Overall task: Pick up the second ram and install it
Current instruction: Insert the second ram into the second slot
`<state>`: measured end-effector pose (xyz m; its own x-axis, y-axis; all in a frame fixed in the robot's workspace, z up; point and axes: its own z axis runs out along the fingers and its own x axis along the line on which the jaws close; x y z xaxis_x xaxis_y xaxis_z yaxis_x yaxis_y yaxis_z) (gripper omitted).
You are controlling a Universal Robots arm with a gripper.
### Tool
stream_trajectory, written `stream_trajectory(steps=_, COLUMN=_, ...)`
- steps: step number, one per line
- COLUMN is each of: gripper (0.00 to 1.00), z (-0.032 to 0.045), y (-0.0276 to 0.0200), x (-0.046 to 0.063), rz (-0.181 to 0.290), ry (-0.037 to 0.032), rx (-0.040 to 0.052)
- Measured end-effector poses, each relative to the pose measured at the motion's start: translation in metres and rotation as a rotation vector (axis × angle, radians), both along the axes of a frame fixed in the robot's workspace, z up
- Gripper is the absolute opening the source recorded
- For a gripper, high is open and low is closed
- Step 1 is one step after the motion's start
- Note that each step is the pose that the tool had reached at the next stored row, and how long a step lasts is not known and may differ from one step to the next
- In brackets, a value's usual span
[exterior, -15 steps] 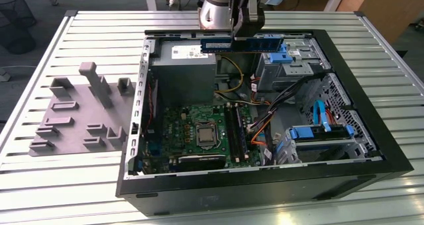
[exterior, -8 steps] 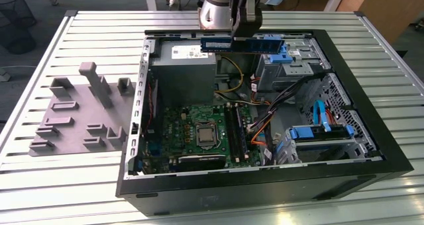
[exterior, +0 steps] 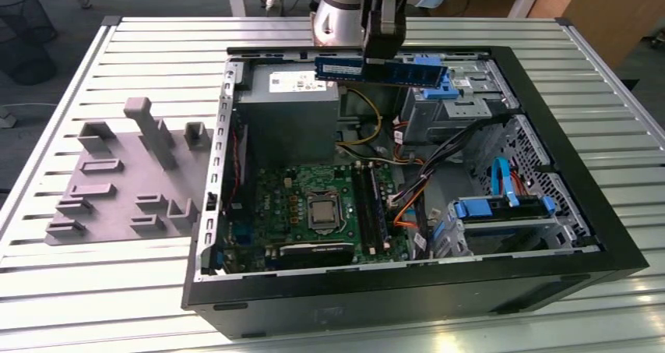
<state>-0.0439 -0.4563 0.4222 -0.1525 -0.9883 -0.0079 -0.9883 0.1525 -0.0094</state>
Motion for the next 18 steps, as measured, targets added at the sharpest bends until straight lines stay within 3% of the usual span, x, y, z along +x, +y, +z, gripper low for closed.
stream_trajectory(steps=9, gripper=0.14, z=0.0, y=0.0, x=0.0, rz=-0.006, ry=0.0, rx=0.0001)
stream_trajectory(steps=18, gripper=0.14, z=-0.0001, y=0.0, x=0.0, rz=-0.059, ry=0.0, rx=0.0001)
